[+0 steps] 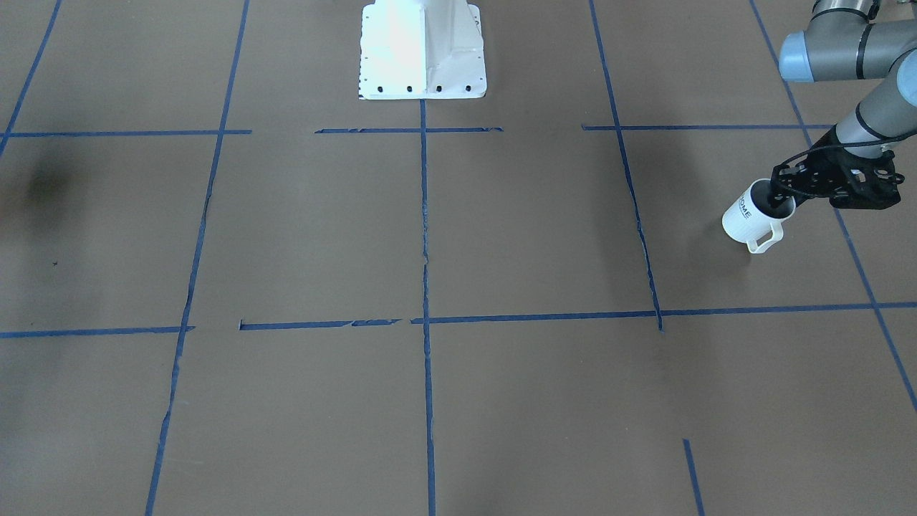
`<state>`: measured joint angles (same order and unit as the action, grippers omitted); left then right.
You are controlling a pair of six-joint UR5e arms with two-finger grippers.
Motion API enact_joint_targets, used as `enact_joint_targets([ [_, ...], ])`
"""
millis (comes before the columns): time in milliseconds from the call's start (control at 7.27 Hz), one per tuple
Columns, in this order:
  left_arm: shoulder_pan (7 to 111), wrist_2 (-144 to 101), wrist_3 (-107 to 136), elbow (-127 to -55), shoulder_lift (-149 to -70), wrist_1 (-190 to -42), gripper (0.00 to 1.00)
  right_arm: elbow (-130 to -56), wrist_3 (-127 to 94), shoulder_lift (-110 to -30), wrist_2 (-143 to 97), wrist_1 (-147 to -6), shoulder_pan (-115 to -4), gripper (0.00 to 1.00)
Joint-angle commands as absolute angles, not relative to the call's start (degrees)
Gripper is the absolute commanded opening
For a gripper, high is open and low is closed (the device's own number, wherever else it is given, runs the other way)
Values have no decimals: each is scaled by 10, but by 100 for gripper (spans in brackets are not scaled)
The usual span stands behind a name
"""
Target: Left arm hands cup to right arm to dump lemon
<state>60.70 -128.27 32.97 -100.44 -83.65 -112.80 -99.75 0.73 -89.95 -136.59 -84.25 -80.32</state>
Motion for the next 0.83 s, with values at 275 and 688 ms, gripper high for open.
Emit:
enact_joint_targets([
  [275,793,-1326,6,-1012,-836,-940,100,-993,46,-925,-1365,-847,-824,100],
  [688,898,-1328,-107,-1012,-832,-829,100,-985,59,-944,-1366,-847,-848,100],
])
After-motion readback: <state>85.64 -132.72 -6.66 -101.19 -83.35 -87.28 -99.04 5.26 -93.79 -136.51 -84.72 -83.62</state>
